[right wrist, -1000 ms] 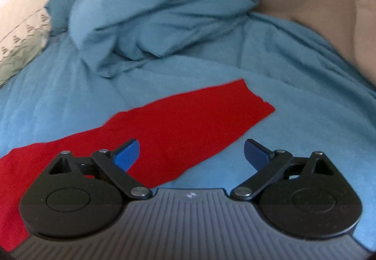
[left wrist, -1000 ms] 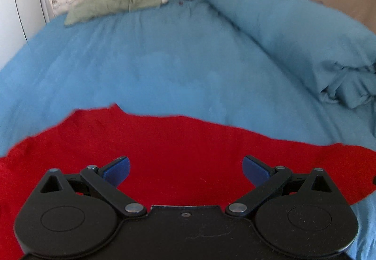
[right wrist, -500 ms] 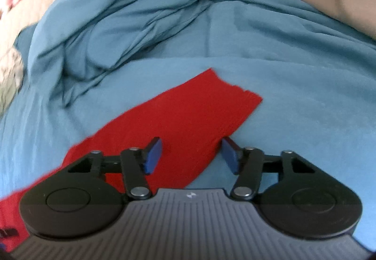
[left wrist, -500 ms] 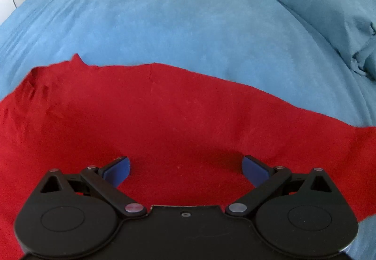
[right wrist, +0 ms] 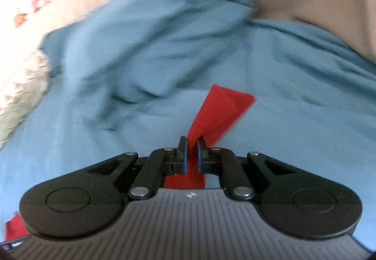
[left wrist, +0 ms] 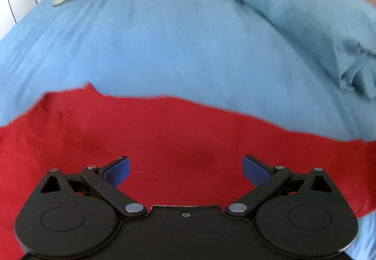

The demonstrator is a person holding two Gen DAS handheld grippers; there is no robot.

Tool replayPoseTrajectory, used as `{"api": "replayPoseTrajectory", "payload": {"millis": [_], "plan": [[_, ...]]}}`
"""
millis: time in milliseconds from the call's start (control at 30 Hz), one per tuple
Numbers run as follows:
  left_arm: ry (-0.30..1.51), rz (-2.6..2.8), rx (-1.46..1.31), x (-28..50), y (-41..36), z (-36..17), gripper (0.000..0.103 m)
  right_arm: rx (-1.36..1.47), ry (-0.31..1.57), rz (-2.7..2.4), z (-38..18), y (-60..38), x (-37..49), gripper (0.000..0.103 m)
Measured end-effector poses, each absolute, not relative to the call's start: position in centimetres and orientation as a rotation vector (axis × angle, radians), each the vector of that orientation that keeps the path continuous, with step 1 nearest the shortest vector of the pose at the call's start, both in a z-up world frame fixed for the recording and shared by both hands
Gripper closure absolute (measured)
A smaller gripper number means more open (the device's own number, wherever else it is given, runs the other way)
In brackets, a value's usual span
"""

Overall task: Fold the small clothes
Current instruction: 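Lower the right gripper onto a red sleeve cuff and close it, then carry the sleeve across the sweater body with the right gripper and release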

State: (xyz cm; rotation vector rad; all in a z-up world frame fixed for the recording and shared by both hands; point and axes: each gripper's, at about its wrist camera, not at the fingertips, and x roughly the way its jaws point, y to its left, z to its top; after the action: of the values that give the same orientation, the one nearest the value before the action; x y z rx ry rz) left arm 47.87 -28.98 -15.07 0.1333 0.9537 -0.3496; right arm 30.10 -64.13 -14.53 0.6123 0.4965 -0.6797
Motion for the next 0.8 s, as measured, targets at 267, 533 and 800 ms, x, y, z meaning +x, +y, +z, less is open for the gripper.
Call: {"api": "replayPoseTrajectory", "payload": {"millis": [267,533,800], "plan": [[0.874,-0.268,0.050,49.2,-17.7,-7.4,0.000,0.520,0.424,-0.269,-5.4,-51.6,38.0,0.080],[0.868,-0.110,0.064,49.2,-5.9,-5.8,0.000,0.381,0.542,0.116,-6.7,-32.7,44.7,0.080],[0.994,-0.110,-0.066,47.5,1.6,-12.8,0.000,0.184,0.728,0.205,-18.2,-20.5,44.9,0.080]]}}
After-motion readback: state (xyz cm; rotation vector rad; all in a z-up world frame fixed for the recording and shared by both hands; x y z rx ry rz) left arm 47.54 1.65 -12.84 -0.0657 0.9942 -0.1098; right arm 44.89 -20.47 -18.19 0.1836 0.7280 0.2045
